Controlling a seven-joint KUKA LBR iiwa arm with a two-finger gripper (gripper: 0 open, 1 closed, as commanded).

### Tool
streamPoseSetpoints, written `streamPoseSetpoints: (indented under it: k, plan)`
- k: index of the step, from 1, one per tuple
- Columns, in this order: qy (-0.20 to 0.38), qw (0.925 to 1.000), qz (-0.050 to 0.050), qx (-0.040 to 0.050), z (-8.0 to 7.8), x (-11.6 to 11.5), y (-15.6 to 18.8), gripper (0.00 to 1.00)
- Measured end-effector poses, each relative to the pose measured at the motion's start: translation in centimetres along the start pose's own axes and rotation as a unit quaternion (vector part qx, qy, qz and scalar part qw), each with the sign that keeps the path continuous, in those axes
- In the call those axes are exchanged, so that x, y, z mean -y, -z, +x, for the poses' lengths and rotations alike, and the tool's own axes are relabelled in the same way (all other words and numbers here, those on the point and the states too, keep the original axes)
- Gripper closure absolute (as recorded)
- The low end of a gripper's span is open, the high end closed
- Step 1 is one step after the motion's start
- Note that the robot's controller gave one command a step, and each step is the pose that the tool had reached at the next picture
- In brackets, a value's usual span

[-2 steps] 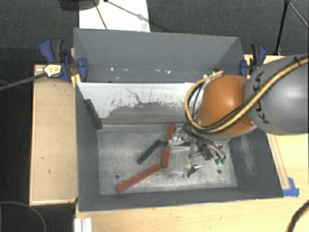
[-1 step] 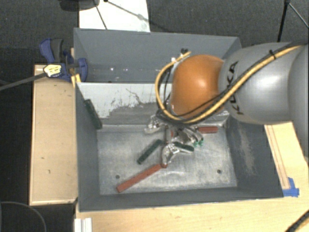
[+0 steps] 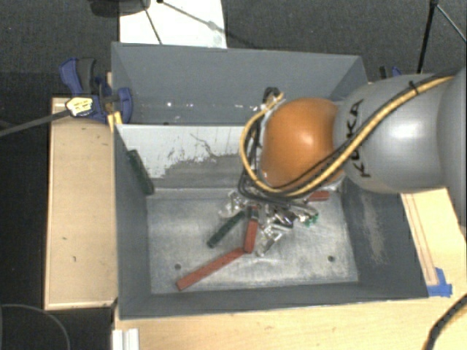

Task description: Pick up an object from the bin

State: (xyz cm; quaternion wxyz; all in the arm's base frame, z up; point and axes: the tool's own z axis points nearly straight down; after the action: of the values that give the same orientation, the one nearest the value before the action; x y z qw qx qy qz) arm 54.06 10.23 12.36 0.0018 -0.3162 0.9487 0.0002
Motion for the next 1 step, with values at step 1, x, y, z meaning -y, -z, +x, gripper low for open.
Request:
streamPoseSetpoints:
  k: [1]
  plan:
    - [0.064, 0.9979, -0.002, -0.0107, -2.77, 0.55, -5.00, 0.00]
